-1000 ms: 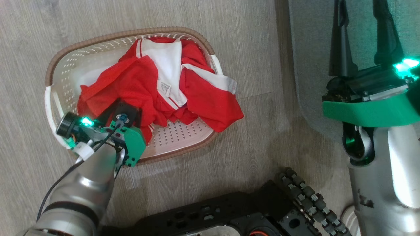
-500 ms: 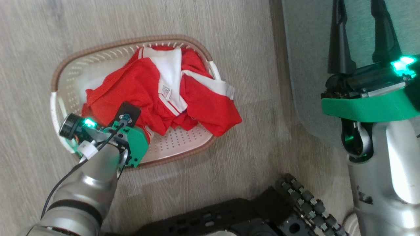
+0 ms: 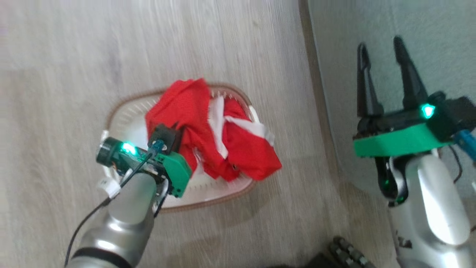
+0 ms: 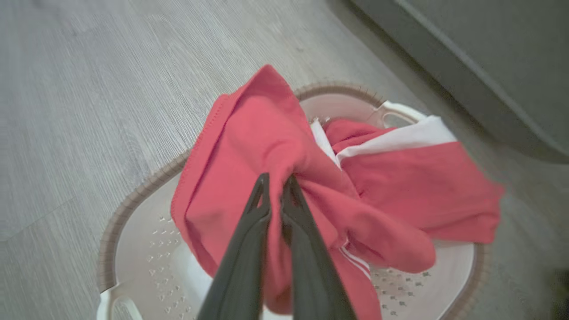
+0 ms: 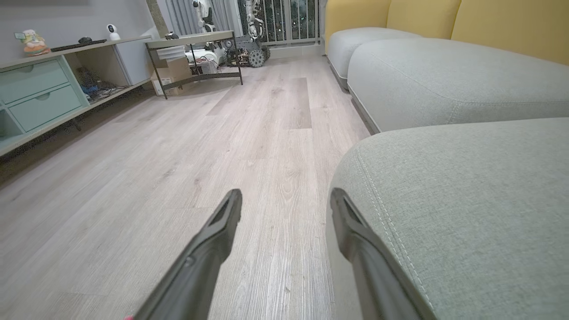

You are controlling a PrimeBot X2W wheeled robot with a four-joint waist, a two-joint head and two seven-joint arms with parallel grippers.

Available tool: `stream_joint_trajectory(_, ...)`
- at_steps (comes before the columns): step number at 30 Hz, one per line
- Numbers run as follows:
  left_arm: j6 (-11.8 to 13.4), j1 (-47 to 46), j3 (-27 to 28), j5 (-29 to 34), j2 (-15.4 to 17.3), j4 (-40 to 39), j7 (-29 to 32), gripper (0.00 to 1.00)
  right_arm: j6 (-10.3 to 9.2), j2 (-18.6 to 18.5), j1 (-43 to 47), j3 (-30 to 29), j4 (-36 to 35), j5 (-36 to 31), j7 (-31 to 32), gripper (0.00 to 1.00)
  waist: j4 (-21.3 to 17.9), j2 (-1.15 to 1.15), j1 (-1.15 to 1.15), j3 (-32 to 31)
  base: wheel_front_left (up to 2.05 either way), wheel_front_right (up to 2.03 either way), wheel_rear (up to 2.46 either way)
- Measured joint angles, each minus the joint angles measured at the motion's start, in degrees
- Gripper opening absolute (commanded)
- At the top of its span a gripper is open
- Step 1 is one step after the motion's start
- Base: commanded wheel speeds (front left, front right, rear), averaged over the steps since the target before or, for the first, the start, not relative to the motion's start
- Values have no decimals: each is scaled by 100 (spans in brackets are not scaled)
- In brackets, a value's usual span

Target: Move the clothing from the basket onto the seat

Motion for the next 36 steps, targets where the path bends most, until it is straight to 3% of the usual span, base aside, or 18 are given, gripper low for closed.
stream_joint_trajectory(10,-224,413,29,-625,-97,-721,0,0,0,1,764,-74,581,-147,0,100,334,0,0,-1349,0,0,0)
stream_joint_trajectory(20,-223,465,-376,-1259,-108,-1235,64,0,0,1,1473,-46,948,-202,1,100,577,0,0,-2684,0,0,0)
stream_joint_trajectory(27,-68,401,-633,-1678,-110,-1707,263,0,0,1,1717,188,1012,-233,1,100,641,0,-1,-3375,0,0,0)
stream_joint_trajectory(36,93,132,-989,-2048,-115,-2076,413,0,0,0,1716,686,1071,-227,1,100,680,0,-1,-3764,0,0,0)
